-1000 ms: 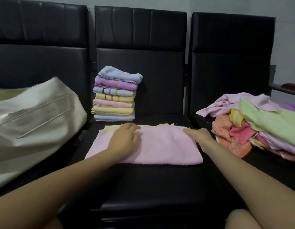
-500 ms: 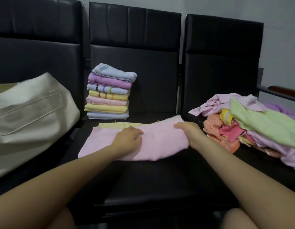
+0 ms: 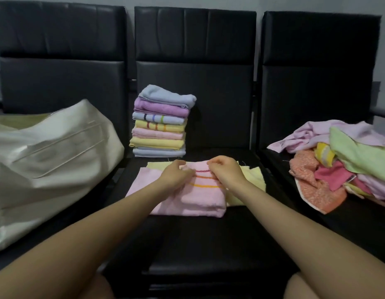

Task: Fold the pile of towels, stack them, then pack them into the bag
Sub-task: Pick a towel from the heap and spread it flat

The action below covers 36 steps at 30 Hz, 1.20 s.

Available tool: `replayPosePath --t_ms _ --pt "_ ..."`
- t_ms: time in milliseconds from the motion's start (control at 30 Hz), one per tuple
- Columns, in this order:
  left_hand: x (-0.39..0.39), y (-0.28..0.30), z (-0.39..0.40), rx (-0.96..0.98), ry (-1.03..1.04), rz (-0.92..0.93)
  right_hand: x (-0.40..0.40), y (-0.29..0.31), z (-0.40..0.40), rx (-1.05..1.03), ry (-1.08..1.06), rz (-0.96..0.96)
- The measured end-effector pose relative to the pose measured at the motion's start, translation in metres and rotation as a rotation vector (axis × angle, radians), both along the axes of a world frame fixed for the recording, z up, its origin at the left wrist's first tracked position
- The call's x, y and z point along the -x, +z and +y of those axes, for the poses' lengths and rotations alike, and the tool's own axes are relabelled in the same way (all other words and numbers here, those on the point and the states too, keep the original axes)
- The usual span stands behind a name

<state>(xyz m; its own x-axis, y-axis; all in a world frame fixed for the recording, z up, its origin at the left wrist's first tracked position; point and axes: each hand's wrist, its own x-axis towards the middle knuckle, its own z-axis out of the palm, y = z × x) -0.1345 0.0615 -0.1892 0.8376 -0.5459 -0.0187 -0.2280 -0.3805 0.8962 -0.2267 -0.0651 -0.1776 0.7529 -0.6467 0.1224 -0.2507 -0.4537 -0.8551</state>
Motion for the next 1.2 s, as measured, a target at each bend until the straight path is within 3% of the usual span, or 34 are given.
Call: replayPosePath --t_ms 100,200,300,467,633,767,833,900,967,1033,1100,1200 --pt "0.003 0.0 -0.006 -0.029 -0.018 -0.146 0.006 -0.009 -0.014 0.223 -0.049 0.189" --pt "0.007 -0.003 -0.004 -0.157 -0.051 -0.432 0.008 -0.011 -0.016 0.124 -0.038 0.284" --pt "0.009 -0.02 -0.001 -0.333 -0.028 -0.67 0.003 -0.016 -0.012 0.028 0.0 0.256" --pt "0.0 -0.018 0.016 -0.101 0.088 -0.445 -0.006 -0.023 -0.006 0.128 0.019 0.312" --pt "-0.007 -0.028 0.036 -0.433 -0.027 -0.621 -0.007 -0.024 0.003 0.242 0.017 0.382" --pt "-0.006 -0.029 0.036 -0.492 -0.08 -0.622 -0.005 -0.019 0.013 0.251 0.014 0.422" --pt "-0.006 -0.027 0.035 -0.507 -0.117 -0.589 -0.001 -0.015 0.014 0.153 0.033 0.4" --pt "-0.009 -0.026 0.033 -0.488 -0.128 -0.552 0.003 -0.008 0.017 -0.186 0.059 0.294" --pt "-0.013 -0.025 0.033 -0.396 -0.093 -0.483 0.002 0.002 0.021 -0.403 0.059 0.28" --pt "-0.016 -0.02 0.034 -0.263 -0.022 -0.436 -0.002 0.016 0.025 -0.311 -0.006 0.366" --pt "-0.018 -0.009 0.038 -0.121 0.064 -0.395 -0.005 0.03 0.03 -0.264 -0.095 0.333" --pt "-0.022 0.003 0.044 0.158 0.141 -0.026 -0.006 0.046 0.043 -0.31 -0.066 0.146"
